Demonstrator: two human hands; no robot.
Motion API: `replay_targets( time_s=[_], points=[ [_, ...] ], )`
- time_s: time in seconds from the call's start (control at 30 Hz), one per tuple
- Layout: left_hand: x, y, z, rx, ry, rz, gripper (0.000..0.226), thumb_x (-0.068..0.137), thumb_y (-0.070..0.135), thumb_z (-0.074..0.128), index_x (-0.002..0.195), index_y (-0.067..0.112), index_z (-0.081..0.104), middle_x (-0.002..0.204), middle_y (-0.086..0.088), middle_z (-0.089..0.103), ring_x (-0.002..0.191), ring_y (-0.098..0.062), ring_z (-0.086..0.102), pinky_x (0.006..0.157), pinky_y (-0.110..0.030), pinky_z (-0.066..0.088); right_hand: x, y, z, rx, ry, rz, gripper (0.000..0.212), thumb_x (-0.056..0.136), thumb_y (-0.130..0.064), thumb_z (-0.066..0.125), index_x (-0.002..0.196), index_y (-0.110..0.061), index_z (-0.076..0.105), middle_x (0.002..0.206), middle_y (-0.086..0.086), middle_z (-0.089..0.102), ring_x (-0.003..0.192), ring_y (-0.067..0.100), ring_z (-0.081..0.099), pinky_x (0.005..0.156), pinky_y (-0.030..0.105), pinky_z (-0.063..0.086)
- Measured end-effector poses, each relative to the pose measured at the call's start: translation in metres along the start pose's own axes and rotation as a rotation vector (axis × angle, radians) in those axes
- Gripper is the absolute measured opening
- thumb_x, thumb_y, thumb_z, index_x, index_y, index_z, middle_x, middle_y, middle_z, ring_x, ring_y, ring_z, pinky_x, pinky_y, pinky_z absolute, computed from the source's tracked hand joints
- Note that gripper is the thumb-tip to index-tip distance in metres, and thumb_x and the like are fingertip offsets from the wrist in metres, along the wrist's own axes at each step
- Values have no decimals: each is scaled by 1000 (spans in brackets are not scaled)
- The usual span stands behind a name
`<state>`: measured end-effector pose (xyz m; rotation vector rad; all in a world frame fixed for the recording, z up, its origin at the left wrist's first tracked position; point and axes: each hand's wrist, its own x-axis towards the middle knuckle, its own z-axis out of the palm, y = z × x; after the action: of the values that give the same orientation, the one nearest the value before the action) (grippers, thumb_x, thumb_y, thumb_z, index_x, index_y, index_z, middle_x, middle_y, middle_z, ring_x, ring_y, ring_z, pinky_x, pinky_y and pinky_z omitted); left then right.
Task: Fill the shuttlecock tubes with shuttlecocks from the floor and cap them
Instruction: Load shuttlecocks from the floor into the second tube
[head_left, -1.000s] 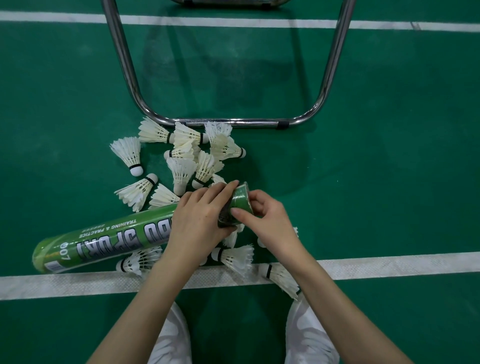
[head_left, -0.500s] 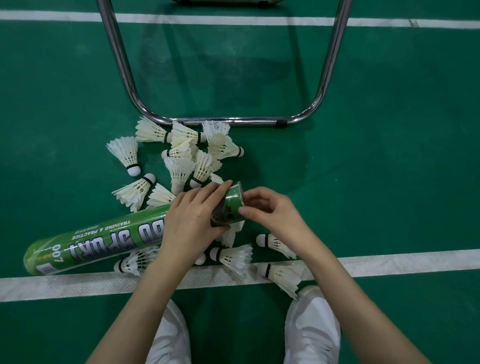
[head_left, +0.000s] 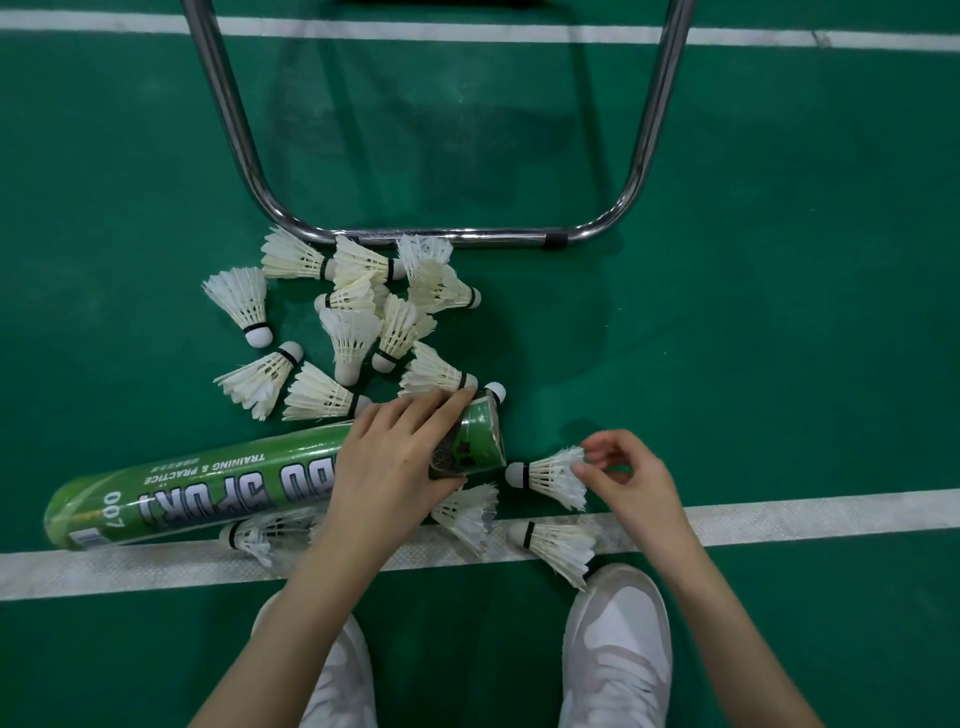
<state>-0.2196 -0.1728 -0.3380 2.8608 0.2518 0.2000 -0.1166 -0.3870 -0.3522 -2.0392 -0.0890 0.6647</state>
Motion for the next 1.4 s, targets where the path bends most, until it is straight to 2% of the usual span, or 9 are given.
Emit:
replay_targets(
  time_s=[0.13, 0.37, 0.5, 0.6, 0.77, 0.9, 1.0, 1.27, 1.4],
  points=[
    [-1, 0, 0, 7, -15, -7, 95, 48, 36, 88, 133, 20, 48, 117, -1, 62, 102, -23, 58, 86, -37, 44, -7, 10, 10, -14, 17, 117, 21, 79, -14, 72, 88, -16, 53, 84, 0, 55, 79, 12, 52, 74, 23, 47],
    [0, 1, -1, 9, -17, -7, 94, 49, 36, 88, 133, 20, 49, 117, -1, 62, 103, -23, 59, 86, -37, 45, -4, 8, 22, -102, -31, 175, 20, 83, -21, 67, 90, -15, 50, 67, -4, 52, 62, 13, 46, 54, 22, 35],
    [0, 1, -1, 3, -20, -5, 94, 49, 36, 88, 133, 20, 49, 117, -2, 62, 102, -24, 59, 86, -37, 45, -3, 4, 27, -98, -59, 191, 20, 86, -23, 64, 102, -14, 55, 87, 0, 62, 82, 16, 58, 71, 24, 43],
    [0, 1, -2, 1, -15, -4, 94, 48, 35, 88, 132, 19, 50, 116, -2, 63, 101, -25, 60, 85, -38, 45, -4, 0, 28, -81, -87, 165, 27, 87, -23, 62, 111, -11, 58, 91, -1, 64, 81, 9, 59, 69, 17, 44],
    [0, 2, -3, 0, -22, -7, 93, 49, 37, 88, 132, 20, 49, 118, -1, 62, 102, -24, 59, 86, -37, 45, -1, -8, 14, 11, 22, 112, 24, 86, -20, 63, 106, -7, 63, 95, 4, 70, 91, 16, 65, 84, 27, 49],
    [1, 2, -3, 7, -22, -14, 94, 48, 38, 88, 132, 20, 50, 117, 0, 62, 102, -23, 59, 86, -36, 45, -1, -29, 2, 165, 73, 26, 10, 86, -15, 63, 96, -14, 62, 87, 1, 71, 84, 13, 66, 74, 12, 47],
    [1, 3, -3, 6, -18, -19, 95, 48, 37, 88, 132, 20, 49, 117, -1, 62, 102, -24, 59, 85, -37, 45, -2, -46, 3, 235, 41, -41, 9, 85, -14, 65, 86, -22, 62, 79, -2, 68, 77, 12, 62, 67, 7, 45],
    [5, 5, -3, 1, -22, -30, 93, 48, 36, 87, 131, 19, 50, 117, -3, 63, 102, -25, 59, 84, -38, 45, -6, -66, 30, 216, -114, -108, 13, 83, -16, 66, 85, -28, 61, 86, 3, 67, 81, 10, 60, 82, 27, 49],
    [5, 6, -4, -5, -21, -37, 91, 50, 36, 86, 132, 20, 50, 118, -2, 62, 103, -24, 59, 85, -37, 44, -9, -69, 37, 218, -133, -114, 14, 83, -18, 66, 84, -31, 60, 87, -8, 67, 80, -3, 60, 78, 12, 48]
  ],
)
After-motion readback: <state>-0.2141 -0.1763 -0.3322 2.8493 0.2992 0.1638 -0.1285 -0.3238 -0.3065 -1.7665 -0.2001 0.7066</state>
